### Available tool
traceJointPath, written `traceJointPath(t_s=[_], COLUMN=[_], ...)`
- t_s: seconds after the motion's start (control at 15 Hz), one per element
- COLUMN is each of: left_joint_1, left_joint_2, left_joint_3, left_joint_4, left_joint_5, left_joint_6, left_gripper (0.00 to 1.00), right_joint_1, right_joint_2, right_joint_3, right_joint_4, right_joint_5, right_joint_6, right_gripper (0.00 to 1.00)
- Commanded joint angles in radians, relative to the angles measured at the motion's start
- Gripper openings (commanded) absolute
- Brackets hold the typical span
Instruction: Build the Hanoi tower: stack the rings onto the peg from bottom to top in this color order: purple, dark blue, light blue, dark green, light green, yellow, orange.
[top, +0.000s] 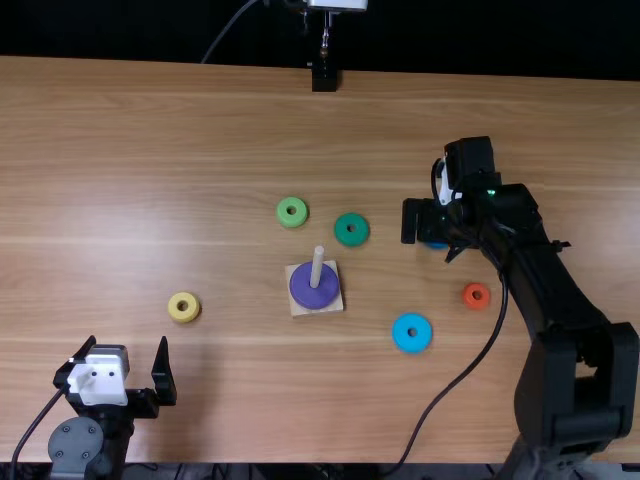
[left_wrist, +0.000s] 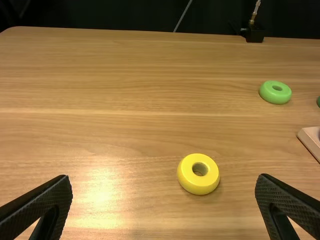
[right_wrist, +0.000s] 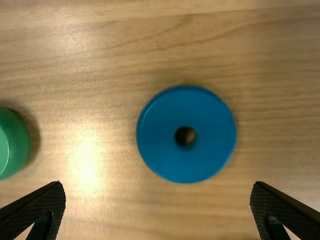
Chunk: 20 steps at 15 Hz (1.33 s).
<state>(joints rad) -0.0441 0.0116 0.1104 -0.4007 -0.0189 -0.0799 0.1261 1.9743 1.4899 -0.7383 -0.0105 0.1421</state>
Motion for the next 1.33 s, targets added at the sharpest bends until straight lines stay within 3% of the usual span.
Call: traceJointPath(t_s=[0.0, 0.47, 1.27], left_joint_1=[0.004, 0.004, 0.004], left_joint_2=[-0.012, -0.012, -0.012], left_joint_3=[-0.110, -0.110, -0.110], left_joint_4=[-0.078, -0.078, -0.078], left_joint_5=[0.008, 0.008, 0.008], left_joint_6=[0.003, 0.003, 0.003], left_gripper=[1.00, 1.00, 1.00], right_joint_1=[-0.003, -0.066, -0.062], right_joint_2=[0.043, 0.127, 0.178], right_joint_3=[0.058, 0.101, 0.101], right_joint_4=[0.005, -0.003, 0.005], right_joint_5=[0.003, 0.007, 0.007], right_joint_6=[0.014, 0.000, 0.009], right_gripper=[1.00, 1.00, 1.00])
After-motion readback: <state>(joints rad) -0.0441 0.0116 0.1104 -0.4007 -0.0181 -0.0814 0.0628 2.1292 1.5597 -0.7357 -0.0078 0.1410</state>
